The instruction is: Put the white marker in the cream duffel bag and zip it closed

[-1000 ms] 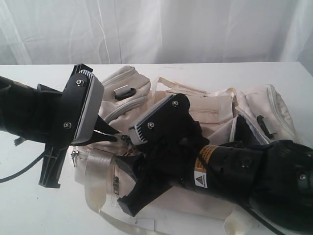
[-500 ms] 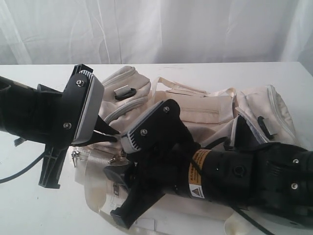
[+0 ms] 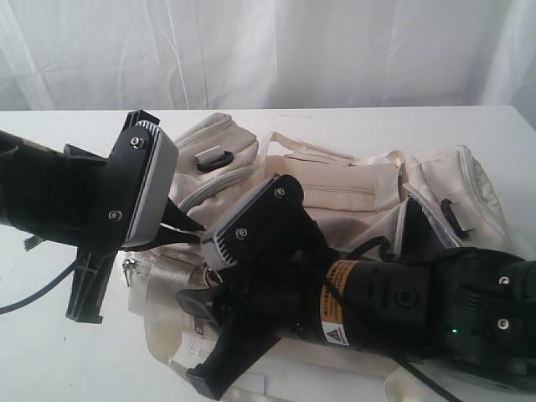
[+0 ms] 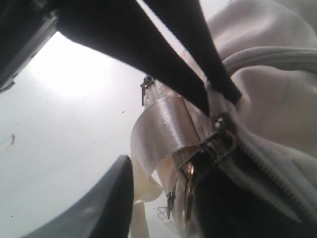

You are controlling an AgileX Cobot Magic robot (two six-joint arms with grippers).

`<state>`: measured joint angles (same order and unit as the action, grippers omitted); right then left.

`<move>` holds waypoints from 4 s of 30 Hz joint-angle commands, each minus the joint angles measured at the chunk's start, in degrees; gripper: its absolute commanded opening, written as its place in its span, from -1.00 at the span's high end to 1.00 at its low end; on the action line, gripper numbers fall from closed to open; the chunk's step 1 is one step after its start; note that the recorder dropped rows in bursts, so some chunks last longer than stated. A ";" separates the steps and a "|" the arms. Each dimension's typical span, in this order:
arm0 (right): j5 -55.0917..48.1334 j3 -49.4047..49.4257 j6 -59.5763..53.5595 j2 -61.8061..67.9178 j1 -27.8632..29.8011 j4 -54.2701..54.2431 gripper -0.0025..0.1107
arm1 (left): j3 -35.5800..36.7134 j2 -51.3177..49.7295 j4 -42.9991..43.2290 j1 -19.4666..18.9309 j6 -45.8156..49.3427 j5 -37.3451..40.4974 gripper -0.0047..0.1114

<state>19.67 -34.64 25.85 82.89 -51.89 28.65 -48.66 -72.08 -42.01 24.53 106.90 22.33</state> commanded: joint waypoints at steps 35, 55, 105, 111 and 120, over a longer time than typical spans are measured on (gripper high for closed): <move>-29.49 -0.11 3.08 -16.71 -0.10 -3.37 0.96 | -0.13 0.78 -1.53 0.22 -0.65 1.35 0.92; -46.09 -0.11 2.96 -24.40 -0.10 -3.11 0.96 | -0.13 0.78 -1.53 0.22 -0.65 1.23 0.92; -47.35 0.11 7.42 -25.14 -0.10 0.92 0.96 | -0.13 6.47 -13.32 0.35 -1.76 7.45 -0.12; -46.21 0.11 7.42 -25.14 -0.10 1.26 0.96 | -0.13 5.88 -13.49 5.53 -1.65 5.25 -0.12; -46.21 0.11 7.42 -25.14 -0.10 1.26 0.96 | -0.13 1.89 -13.21 8.19 -1.65 1.56 -0.12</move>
<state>-26.92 -34.64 33.04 57.77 -51.98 29.37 -48.66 -69.20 -54.20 31.81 105.36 24.30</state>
